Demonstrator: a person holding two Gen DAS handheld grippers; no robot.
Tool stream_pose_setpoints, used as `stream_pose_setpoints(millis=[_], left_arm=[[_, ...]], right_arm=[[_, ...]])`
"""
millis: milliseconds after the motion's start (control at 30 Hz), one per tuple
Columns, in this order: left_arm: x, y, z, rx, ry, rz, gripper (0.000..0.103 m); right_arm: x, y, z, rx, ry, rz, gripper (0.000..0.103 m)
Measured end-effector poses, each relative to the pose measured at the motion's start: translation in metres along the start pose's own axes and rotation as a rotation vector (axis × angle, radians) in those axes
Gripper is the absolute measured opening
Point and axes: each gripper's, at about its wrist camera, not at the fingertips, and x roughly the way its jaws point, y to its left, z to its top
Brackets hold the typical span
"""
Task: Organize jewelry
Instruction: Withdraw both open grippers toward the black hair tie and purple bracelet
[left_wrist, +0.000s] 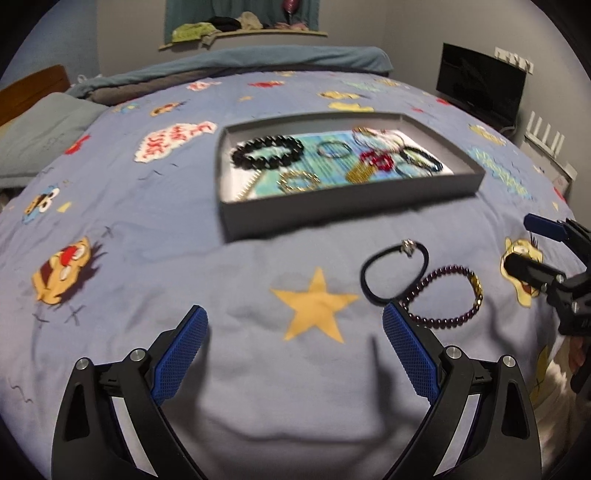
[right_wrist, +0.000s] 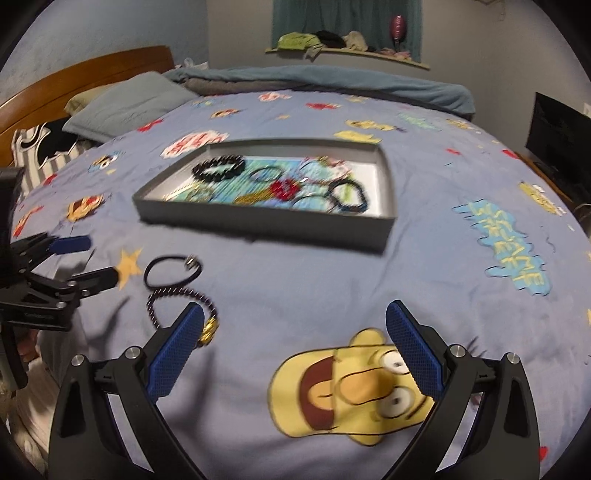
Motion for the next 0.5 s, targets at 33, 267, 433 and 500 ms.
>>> stream_pose_setpoints(millis=[33,267,433,500], left_arm=[[0.002,-0.002,0.000,0.007,0.002,0.002,0.095],[0.008,-0.009,0.003,0.017,-0.003,-0.021,0.094],[0.014,-0.014,0.006,0.025,-0.003,-0.039,0.091],[0.017,-0.015,0.008,0.025,0.000,-0.047,0.084]], right_arm=[[0.002,0.003,-0.001,-0.007,0.003,0.006,0.097],[0.017,0.017,-0.005,0.003,0.049,0.112,0.070],[0.026,0.026,-0.007,-0.012,0.073,0.133,0.049],[0.026,0.026,-0.008,-0.012,0.075,0.142,0.041]])
